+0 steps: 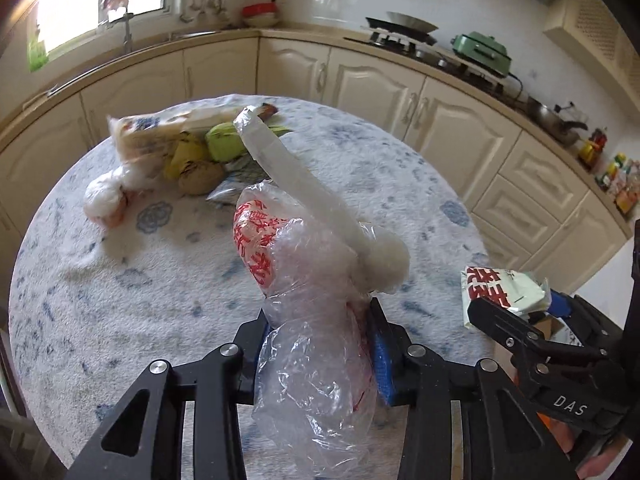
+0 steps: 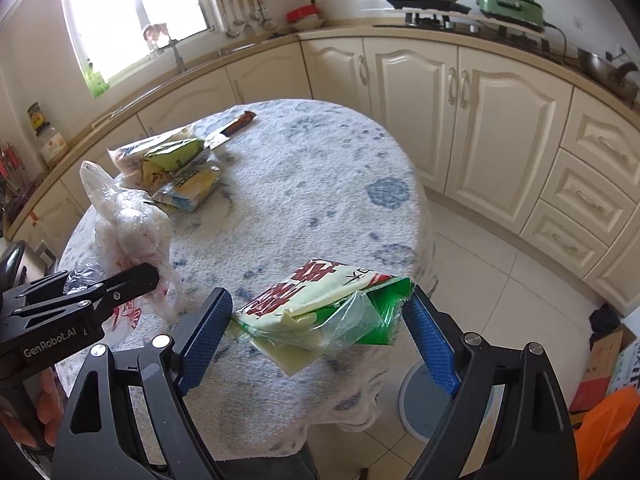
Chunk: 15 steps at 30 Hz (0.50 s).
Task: Collect trash
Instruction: 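Carry both held bags over the light blue bin with both grippers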
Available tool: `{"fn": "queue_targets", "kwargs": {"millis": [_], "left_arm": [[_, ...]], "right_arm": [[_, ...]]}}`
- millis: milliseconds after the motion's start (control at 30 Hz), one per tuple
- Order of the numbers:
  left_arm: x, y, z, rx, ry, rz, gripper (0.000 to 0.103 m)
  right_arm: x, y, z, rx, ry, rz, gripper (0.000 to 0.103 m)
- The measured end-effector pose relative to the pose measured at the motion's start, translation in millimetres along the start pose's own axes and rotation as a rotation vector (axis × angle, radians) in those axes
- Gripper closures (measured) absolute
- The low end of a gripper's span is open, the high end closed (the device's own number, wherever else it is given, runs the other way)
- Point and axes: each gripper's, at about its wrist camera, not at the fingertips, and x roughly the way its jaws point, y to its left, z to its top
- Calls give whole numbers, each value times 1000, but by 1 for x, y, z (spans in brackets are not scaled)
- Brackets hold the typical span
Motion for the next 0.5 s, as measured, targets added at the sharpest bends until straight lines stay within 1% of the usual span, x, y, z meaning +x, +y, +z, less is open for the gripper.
{"fn": "queue_targets", "kwargs": {"millis": [167, 300, 500], "left_arm": [[8, -26, 4, 54, 14, -39, 66], [13, -45, 7, 103, 31, -85, 66], [36, -88, 12, 194, 70, -131, 66]], "right_arm": [[-15, -23, -4, 44, -19, -41, 15], [-25, -44, -8, 82, -33, -78, 15], [-41, -81, -17, 152, -46, -145, 15]]}}
